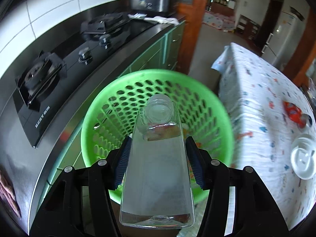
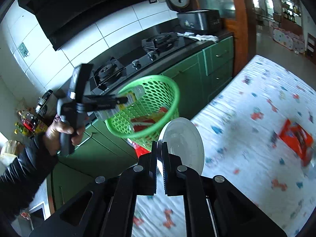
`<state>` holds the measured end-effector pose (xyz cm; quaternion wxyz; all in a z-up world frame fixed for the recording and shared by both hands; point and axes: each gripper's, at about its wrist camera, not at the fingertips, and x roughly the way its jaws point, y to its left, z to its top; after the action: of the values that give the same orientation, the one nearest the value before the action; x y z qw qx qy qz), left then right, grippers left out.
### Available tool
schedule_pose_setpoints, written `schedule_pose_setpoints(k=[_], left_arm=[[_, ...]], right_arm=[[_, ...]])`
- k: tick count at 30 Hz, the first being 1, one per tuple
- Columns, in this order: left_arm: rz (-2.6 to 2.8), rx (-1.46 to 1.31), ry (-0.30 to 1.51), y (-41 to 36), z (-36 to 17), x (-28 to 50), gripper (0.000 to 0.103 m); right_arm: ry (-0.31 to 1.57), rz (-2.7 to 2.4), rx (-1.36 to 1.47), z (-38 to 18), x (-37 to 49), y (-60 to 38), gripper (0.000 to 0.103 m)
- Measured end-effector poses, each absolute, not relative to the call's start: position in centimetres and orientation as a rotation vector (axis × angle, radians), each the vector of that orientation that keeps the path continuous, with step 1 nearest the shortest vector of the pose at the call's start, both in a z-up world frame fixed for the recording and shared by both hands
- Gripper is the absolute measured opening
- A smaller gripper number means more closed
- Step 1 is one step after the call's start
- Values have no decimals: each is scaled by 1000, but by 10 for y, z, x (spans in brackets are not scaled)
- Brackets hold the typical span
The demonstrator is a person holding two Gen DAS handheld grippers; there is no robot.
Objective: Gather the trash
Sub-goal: 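Carry the clear bottle and clear lid to the green basket and release them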
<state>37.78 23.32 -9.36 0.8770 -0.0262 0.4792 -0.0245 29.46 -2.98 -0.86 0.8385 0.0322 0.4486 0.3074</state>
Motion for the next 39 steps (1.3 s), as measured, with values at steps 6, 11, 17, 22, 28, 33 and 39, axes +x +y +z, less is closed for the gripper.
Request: schedule_pose_setpoints(k=[6,11,17,22,28,33,39], left_arm=[[-17,-57,1045,246,-116,386,57],[-2,-97,1042,257,-122,384,60],[12,-116,1007,266,-112,369,69],[19,-115,978,272,-101,351,73],[42,-100,957,280,-92,334,79],[52,-133,942,290,-87,321,84],[57,-133,925,289,-82,309,88]], right_arm=[[955,681,82,-5,321,0,5],[948,699,71,-5,340,22,5],[950,729,87,-12,368,55,5],[967,748,93,-22,382,86,5],[970,754,77,-29,394,113,5],[968,747,75,-32,401,123,17],[935,741,37,-24,385,116,39]])
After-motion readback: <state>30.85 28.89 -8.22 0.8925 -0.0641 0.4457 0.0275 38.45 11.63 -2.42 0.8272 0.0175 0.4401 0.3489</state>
